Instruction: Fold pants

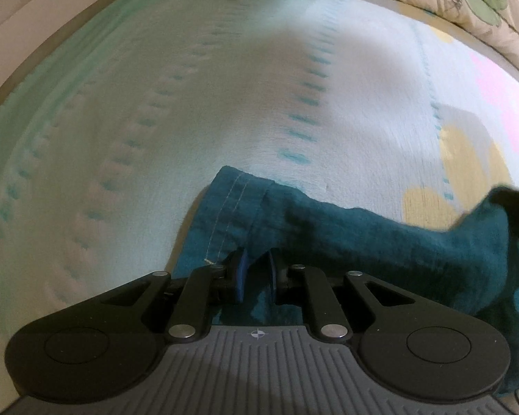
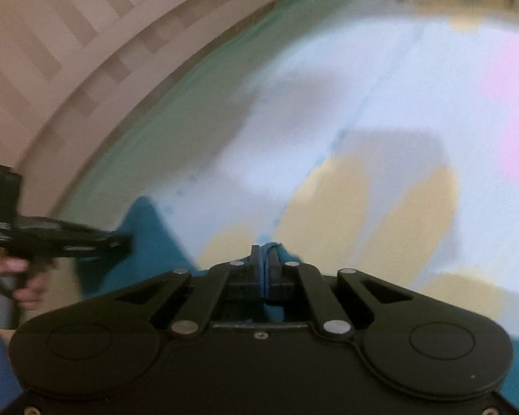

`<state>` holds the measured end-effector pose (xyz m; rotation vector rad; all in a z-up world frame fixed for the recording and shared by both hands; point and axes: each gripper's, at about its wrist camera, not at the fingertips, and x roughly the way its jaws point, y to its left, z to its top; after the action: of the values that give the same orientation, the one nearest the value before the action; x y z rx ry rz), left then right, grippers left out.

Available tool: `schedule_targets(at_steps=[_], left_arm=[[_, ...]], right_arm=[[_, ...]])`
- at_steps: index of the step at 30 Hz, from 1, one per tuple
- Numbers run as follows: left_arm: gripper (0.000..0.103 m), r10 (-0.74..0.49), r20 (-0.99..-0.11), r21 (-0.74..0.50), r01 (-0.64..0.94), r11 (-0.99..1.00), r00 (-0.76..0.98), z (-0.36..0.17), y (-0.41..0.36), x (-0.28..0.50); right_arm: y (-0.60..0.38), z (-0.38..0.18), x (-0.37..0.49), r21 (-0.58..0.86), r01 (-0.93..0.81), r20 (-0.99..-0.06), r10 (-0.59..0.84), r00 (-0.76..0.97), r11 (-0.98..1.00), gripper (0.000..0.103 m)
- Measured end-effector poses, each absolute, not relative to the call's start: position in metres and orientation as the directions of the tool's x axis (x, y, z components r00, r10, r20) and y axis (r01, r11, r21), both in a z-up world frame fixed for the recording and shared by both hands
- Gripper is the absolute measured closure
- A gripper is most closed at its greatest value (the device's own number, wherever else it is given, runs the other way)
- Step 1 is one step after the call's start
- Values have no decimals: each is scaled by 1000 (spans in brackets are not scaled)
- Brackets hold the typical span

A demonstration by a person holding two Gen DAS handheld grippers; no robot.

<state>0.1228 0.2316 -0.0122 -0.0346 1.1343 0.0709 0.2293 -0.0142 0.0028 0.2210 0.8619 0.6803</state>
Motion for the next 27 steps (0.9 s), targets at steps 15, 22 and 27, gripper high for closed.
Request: schedule_targets(at_steps=[15, 22, 27], left_arm=[[90, 96, -899, 81, -53, 995, 427, -16, 227, 121], [92, 77, -890, 38, -94, 995, 450, -2, 237, 118], [91, 126, -839, 53, -152, 987, 529, 20, 256, 108]], right_arm=[[-12, -11, 259, 443, -315, -684, 544, 486, 839, 82], [-52, 17, 238, 458, -261, -665, 522, 534, 850, 58], [-55, 23, 208, 445, -320, -682, 547, 485, 837, 58]])
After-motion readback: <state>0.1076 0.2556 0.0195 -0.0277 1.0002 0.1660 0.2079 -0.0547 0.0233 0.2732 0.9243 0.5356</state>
